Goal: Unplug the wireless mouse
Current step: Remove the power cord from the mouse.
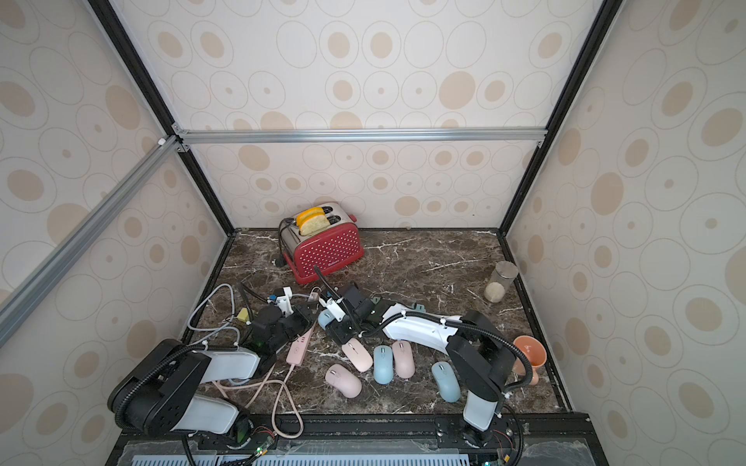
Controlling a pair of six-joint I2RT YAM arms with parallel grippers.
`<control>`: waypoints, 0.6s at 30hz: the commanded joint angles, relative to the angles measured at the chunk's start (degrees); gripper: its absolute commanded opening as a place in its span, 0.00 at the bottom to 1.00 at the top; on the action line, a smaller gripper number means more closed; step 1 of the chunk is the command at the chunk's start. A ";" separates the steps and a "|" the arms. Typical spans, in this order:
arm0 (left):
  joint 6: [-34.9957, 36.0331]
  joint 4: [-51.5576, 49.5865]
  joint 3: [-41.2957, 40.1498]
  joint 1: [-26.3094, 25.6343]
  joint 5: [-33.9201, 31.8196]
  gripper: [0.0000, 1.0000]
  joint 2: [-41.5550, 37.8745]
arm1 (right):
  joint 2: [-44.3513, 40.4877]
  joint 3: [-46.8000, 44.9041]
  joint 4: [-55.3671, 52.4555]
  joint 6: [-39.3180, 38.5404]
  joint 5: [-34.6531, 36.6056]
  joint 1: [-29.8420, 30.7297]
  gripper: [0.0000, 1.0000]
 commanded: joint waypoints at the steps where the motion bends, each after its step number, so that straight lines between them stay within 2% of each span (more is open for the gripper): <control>1: 0.32 -1.40 -0.01 -0.70 -0.46 0.19 -1.31 | 0.67 2.45 0.48 0.08 -0.12 0.50 0.45; 5: 0.66 -2.85 -0.03 -0.78 -0.78 0.10 -2.38 | 1.27 3.32 -0.81 0.04 -1.37 0.55 0.44; 8: 1.25 -5.21 0.37 -0.78 -1.08 0.00 -3.80 | 1.88 3.87 -2.90 0.12 -3.29 0.52 0.43; 18: 1.89 -7.39 0.78 -0.81 -3.45 0.00 -7.31 | 2.87 4.42 -9.01 -1.26 -9.65 0.41 0.38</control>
